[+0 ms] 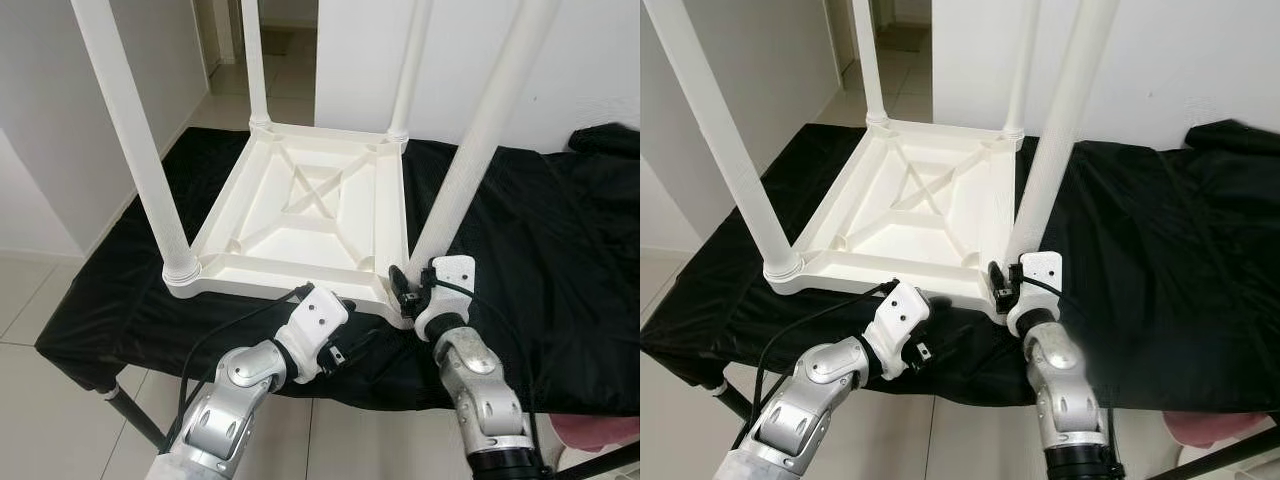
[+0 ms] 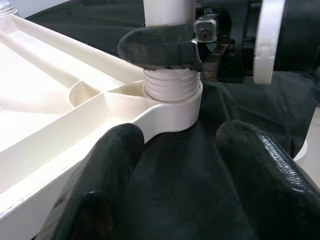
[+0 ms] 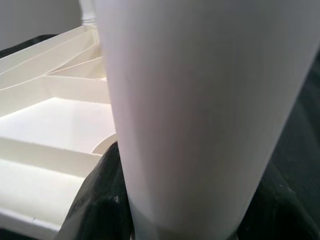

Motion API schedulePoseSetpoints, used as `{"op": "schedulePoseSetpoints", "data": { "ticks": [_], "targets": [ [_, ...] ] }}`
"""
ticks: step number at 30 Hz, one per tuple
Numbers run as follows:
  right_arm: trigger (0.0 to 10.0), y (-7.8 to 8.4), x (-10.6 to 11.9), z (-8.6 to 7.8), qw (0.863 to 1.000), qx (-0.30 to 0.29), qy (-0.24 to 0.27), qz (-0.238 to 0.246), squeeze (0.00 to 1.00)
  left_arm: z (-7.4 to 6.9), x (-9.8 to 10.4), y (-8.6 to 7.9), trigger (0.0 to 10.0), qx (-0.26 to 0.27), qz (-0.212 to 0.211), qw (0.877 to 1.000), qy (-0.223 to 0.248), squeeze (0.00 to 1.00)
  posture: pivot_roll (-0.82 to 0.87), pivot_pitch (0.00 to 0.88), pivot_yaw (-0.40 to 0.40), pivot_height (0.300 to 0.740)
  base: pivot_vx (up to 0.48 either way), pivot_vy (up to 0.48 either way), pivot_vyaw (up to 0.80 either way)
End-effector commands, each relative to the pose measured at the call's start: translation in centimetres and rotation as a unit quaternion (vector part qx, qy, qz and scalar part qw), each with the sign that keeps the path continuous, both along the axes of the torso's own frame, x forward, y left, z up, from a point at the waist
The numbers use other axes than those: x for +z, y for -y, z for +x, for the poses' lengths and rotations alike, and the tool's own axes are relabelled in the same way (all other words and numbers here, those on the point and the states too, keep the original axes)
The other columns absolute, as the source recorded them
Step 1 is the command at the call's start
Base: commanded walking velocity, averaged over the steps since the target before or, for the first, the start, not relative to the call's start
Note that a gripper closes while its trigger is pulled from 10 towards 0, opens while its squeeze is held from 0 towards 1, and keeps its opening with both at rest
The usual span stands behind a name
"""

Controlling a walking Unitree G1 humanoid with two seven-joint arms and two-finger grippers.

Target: Building children table

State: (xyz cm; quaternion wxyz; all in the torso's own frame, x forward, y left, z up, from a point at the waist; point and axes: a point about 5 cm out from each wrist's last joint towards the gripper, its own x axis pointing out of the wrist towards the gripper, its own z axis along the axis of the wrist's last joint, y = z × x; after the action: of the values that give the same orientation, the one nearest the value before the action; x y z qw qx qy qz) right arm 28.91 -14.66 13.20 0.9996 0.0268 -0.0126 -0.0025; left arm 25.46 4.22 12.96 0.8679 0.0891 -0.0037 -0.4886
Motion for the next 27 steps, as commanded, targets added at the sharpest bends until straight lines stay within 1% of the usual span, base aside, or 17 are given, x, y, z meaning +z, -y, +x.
{"op": "schedulePoseSetpoints", "data": {
  "ticks": [1,3,5,6,7,8,9,13,14,20,21,22,24,25,26,27],
  "targets": [
    [10.0,0.5,-0.9,-0.4,0.997,-0.070,-0.030,0.017,0.00,0.0,-0.4,-0.1,10.0,0.012,0.002,1.000,-0.004,0.00,-0.01,0.000,0.019,0.740,0.000,0.000,0.00],
    [10.0,0.1,-1.1,-0.5,0.993,-0.104,-0.041,0.027,0.00,0.0,-0.3,-0.1,10.0,0.012,0.003,1.000,-0.004,0.00,0.00,0.000,0.017,0.740,0.000,0.000,0.00],
    [10.0,-0.7,-1.0,-0.5,0.992,-0.113,-0.041,0.036,0.00,0.0,-0.3,-0.1,10.0,0.012,0.002,1.000,-0.003,0.00,0.00,0.000,0.017,0.740,0.000,0.000,0.00],
    [10.0,-1.4,-0.8,-0.4,0.994,-0.096,-0.036,0.047,0.00,0.0,-0.3,-0.1,10.0,0.012,0.002,1.000,-0.003,0.00,0.00,0.000,0.015,0.740,0.000,0.000,0.00],
    [10.0,-1.4,-0.8,-0.4,0.994,-0.096,-0.036,0.047,0.00,0.0,-0.3,-0.1,10.0,0.012,0.002,1.000,-0.003,0.00,0.00,0.000,0.015,0.740,0.000,0.000,0.00],
    [10.0,-1.9,-0.6,-0.4,0.994,-0.084,-0.034,0.054,0.00,-0.1,-0.3,-0.1,10.0,0.012,0.002,1.000,-0.003,0.00,0.00,0.000,0.015,0.740,0.000,0.000,0.00],
    [10.0,-2.1,-0.3,-0.4,0.995,-0.076,-0.024,0.054,0.00,-0.1,-0.3,-0.1,10.0,0.013,0.002,1.000,-0.004,0.00,0.00,0.000,0.013,0.740,0.000,0.000,0.00],
    [10.0,-1.8,0.2,-0.3,0.996,-0.072,-0.008,0.043,0.00,0.0,-0.4,-0.1,10.0,0.013,0.003,1.000,-0.003,0.00,0.00,0.000,0.011,0.740,0.000,0.000,0.00],
    [10.0,-1.7,0.3,-0.3,0.996,-0.073,-0.005,0.043,1.00,0.0,-0.3,-0.1,10.0,0.015,0.002,1.000,-0.003,0.00,0.01,0.000,0.011,0.740,0.000,0.000,0.00],
    [10.0,-1.6,0.5,-0.3,0.997,-0.068,0.001,0.040,1.00,0.1,-0.3,-0.1,10.0,0.015,0.002,1.000,-0.002,0.00,0.01,0.000,0.010,0.740,0.000,0.000,0.00],
    [10.0,-1.5,0.6,-0.3,0.997,-0.063,0.006,0.036,1.00,0.0,-0.3,-0.1,10.0,0.016,0.001,1.000,-0.002,0.00,0.00,0.000,0.009,0.740,0.000,0.000,0.00],
    [10.0,-1.2,0.7,-0.3,0.999,-0.041,0.009,0.030,1.00,0.0,-0.3,0.0,10.0,0.016,0.001,1.000,-0.003,0.00,0.00,0.000,0.008,0.740,0.000,0.000,0.00],
    [10.0,-1.2,0.7,-0.3,0.999,-0.041,0.009,0.030,1.00,0.0,-0.3,0.0,10.0,0.016,0.001,1.000,-0.003,0.00,0.00,0.000,0.008,0.740,0.000,0.000,0.00],
    [10.0,-0.8,0.6,-0.4,0.999,-0.022,0.011,0.024,1.00,0.0,-0.4,0.0,10.0,0.015,0.001,1.000,-0.003,0.00,0.00,0.000,0.008,0.740,0.000,0.000,0.00],
    [10.0,-0.8,0.6,-0.4,0.999,-0.022,0.011,0.024,1.00,0.0,-0.4,0.0,10.0,0.015,0.001,1.000,-0.003,0.00,0.00,0.000,0.008,0.740,0.000,0.000,0.00],
    [10.0,-0.1,0.7,-0.4,1.000,-0.001,0.017,0.006,0.00,0.0,-0.3,0.0,10.0,0.016,0.001,1.000,-0.003,0.00,0.00,0.000,0.009,0.740,0.000,0.000,0.00]
  ]
}}
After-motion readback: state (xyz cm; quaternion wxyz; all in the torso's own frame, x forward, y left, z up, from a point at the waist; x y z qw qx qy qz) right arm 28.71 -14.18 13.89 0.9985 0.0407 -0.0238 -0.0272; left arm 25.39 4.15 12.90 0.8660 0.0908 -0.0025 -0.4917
